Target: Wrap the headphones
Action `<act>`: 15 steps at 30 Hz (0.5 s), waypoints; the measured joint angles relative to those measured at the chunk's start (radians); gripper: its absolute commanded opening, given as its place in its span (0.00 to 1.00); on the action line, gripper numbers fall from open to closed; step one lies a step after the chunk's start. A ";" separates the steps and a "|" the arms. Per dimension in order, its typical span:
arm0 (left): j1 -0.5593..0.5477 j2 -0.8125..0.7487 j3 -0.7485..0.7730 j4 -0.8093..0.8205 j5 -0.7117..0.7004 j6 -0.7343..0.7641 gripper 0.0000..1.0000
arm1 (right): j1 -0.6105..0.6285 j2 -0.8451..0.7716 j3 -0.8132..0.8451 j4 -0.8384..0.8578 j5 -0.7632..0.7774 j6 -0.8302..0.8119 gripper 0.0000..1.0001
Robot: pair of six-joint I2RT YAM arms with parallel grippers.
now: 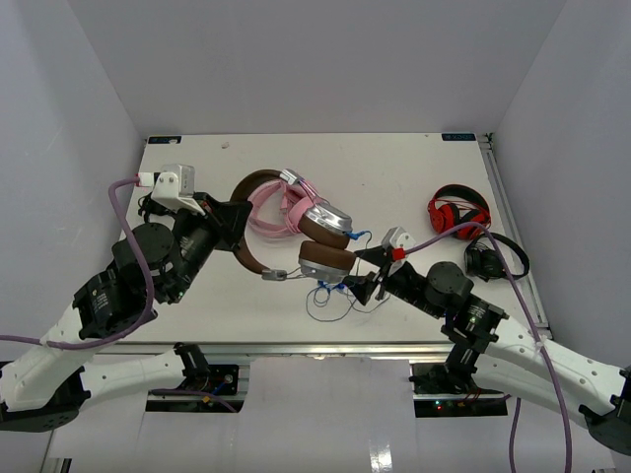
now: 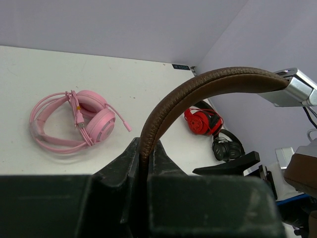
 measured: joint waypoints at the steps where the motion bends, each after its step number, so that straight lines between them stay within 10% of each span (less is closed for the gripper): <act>1: 0.000 0.004 0.010 -0.001 -0.002 0.000 0.00 | 0.000 -0.001 0.003 -0.004 0.017 0.002 0.74; 15: 0.000 -0.005 0.023 0.053 -0.104 0.049 0.00 | 0.000 -0.132 0.068 -0.196 0.049 0.060 0.75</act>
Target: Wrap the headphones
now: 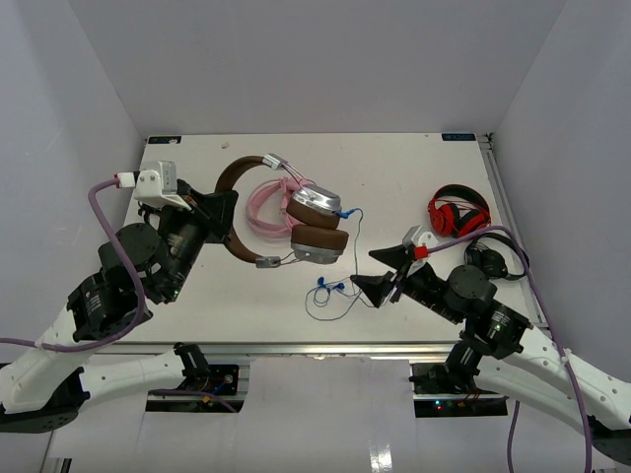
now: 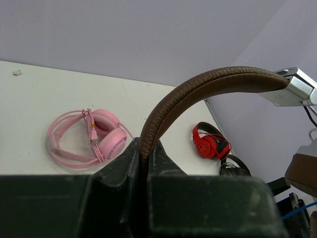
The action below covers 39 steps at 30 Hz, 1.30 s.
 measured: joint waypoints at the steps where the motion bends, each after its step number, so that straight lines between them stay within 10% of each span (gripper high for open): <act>1: 0.000 0.000 0.000 -0.002 0.000 0.000 0.00 | 0.000 0.004 0.001 -0.005 -0.009 -0.004 0.75; 23: 0.000 -0.008 0.010 -0.071 0.018 -0.005 0.00 | 0.000 0.049 0.146 -0.138 -0.131 -0.051 0.74; 39: 0.000 -0.048 -0.004 -0.038 0.190 -0.076 0.00 | 0.000 0.145 -0.176 0.222 -0.169 -0.056 0.54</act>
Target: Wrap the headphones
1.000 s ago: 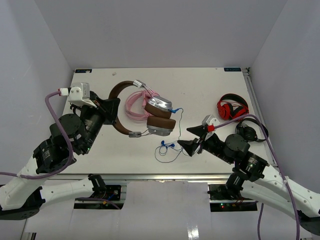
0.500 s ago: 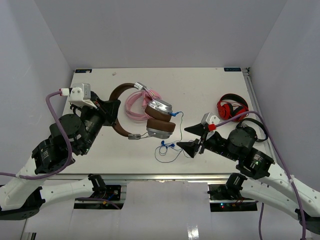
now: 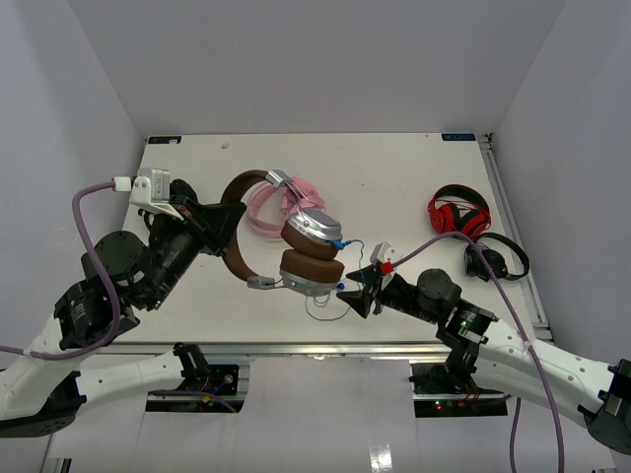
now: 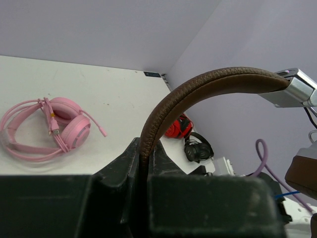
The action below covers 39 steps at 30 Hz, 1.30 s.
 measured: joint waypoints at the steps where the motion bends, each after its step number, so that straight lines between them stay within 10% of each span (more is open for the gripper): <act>1: 0.000 -0.004 -0.003 0.006 0.009 -0.004 0.00 | 0.000 0.004 -0.013 0.022 -0.001 0.004 0.51; 12: 0.000 -0.067 -0.071 0.055 0.116 -0.023 0.00 | 0.000 0.012 -0.160 0.233 0.002 0.065 0.08; 25: 0.000 -0.091 -0.275 0.230 0.488 -0.030 0.00 | 0.001 0.161 -0.116 0.366 -0.098 0.111 0.08; 39: 0.000 -0.078 -0.353 0.534 0.534 0.003 0.00 | 0.036 0.378 -0.039 0.419 -0.151 0.136 0.08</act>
